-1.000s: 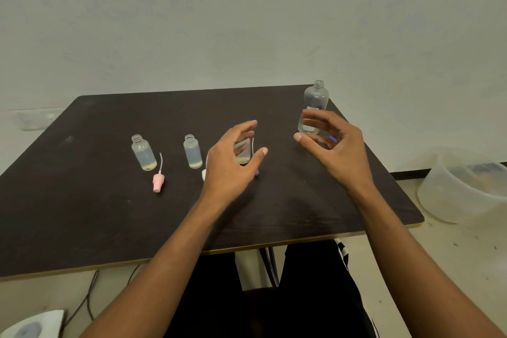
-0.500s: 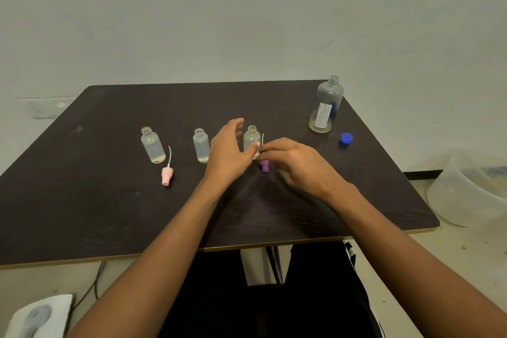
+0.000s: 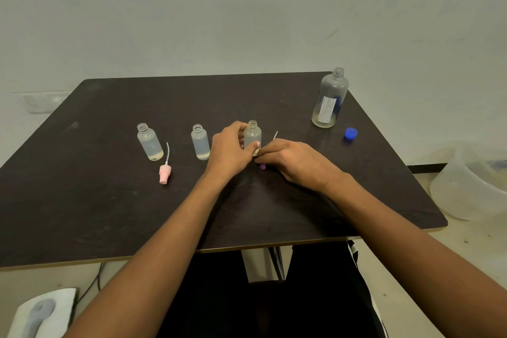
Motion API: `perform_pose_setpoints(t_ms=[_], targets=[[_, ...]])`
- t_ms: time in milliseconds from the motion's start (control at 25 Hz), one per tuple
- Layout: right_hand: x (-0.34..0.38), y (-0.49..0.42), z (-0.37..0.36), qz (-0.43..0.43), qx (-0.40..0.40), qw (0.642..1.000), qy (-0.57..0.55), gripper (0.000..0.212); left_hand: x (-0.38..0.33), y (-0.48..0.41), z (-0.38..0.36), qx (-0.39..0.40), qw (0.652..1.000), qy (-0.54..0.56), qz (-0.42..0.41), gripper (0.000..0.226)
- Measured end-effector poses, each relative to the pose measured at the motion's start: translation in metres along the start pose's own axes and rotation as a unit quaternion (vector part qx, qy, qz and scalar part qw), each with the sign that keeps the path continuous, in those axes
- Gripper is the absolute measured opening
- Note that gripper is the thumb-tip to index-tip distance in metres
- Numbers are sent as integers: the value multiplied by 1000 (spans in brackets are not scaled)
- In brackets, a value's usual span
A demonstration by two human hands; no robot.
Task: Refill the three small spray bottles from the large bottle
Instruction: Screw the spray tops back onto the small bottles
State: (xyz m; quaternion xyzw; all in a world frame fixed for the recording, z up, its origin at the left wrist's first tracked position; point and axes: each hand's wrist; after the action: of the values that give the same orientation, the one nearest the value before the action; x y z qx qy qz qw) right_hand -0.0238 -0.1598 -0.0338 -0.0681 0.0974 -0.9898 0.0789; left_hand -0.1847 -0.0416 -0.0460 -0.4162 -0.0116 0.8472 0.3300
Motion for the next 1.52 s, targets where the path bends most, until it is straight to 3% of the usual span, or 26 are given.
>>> perform_pose_setpoints(t_ms=[200, 320, 480, 680, 800, 1000, 1520], targets=[[1, 8, 20, -19, -61, 996, -63, 27, 0, 3, 2, -25, 999, 43, -2, 46], [0, 9, 47, -54, -138, 982, -119, 29, -2, 5, 8, -41, 997, 65, -18, 44], [3, 5, 88, -105, -240, 933, -245, 32, -12, 11, 16, -44, 994, 101, -30, 44], [17, -5, 127, -92, -309, 876, -359, 33, -27, 21, 25, -50, 988, 140, -47, 46], [24, -12, 138, -71, -311, 856, -407, 32, -33, 26, 32, -57, 986, 147, -62, 46], [29, -19, 134, -80, -291, 856, -419, 31, -38, 32, 39, -62, 984, 150, -76, 43], [25, -17, 95, -111, -171, 891, -405, 32, -43, 42, 45, -66, 983, 148, -84, 41]])
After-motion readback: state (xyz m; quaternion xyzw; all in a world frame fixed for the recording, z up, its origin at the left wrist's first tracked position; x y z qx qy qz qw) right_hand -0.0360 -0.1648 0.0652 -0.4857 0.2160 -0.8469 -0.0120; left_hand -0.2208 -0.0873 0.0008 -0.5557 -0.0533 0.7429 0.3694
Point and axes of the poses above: each hand's wrist, its own y-axis away from the middle knuckle, its own z-axis out of the back of the hand, x = y × z, and after that the axes turned 7 degrees about -z, right-handed
